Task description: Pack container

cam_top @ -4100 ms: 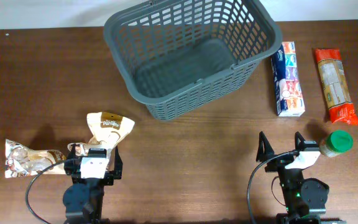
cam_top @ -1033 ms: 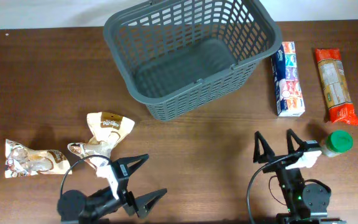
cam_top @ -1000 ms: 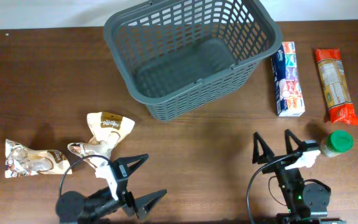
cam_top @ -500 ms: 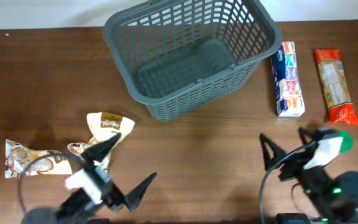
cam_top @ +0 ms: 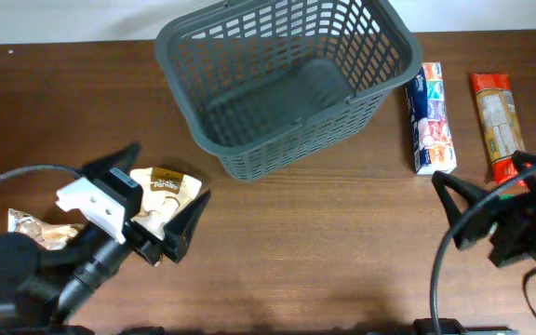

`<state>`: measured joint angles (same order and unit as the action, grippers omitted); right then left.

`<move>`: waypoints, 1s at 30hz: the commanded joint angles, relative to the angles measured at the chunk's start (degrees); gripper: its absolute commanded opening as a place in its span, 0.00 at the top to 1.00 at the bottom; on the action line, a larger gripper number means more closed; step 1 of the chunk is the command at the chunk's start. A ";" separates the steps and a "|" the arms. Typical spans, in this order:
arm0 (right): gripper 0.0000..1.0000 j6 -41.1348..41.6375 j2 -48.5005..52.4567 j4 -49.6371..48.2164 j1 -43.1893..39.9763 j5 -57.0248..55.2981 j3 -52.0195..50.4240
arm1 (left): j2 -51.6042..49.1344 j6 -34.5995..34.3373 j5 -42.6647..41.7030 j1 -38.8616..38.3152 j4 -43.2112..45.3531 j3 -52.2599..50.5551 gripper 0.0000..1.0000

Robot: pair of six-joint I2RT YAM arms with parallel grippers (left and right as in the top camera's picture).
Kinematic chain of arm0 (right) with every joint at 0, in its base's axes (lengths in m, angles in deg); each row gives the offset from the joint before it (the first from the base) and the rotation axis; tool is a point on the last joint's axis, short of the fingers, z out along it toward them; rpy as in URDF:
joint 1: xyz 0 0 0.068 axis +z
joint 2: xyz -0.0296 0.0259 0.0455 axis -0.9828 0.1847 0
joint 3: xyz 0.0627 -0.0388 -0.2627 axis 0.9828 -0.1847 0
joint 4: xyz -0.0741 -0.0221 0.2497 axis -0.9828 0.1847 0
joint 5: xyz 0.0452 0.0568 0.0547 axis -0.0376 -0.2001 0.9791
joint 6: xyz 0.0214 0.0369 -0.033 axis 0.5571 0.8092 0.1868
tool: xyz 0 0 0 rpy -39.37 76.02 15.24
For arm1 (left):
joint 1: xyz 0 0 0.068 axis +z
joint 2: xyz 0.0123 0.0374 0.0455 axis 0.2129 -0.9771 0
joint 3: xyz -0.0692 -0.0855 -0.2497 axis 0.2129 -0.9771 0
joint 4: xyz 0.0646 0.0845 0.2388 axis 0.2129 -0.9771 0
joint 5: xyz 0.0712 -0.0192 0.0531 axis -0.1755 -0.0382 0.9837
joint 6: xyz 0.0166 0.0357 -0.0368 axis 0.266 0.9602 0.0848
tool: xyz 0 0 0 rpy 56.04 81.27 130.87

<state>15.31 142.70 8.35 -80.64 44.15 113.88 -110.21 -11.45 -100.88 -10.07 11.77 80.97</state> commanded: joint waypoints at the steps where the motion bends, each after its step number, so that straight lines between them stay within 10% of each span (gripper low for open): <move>1: 0.01 -1.18 1.09 0.81 0.52 4.63 6.01 | -1.88 1.14 -2.71 -0.11 0.83 5.11 0.01; 10: 0.01 1.84 5.51 3.21 0.52 -4.20 10.58 | -15.69 1.49 11.26 -4.04 -27.15 32.87 0.01; 19: 0.01 -0.79 20.15 3.54 0.52 7.74 16.15 | -30.40 1.70 16.98 -30.71 -37.22 51.69 0.00; 26: 0.01 -4.11 27.19 6.12 0.52 -4.35 19.78 | -38.58 -12.85 50.21 -53.51 -45.94 51.80 0.01; 30: 0.01 -8.09 28.44 5.44 0.52 -4.94 19.78 | -41.77 -20.96 55.17 -55.43 -52.52 51.78 0.01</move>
<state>11.34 170.96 14.28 -80.64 42.46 131.75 -150.75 -21.94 -57.65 -64.04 -37.19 132.27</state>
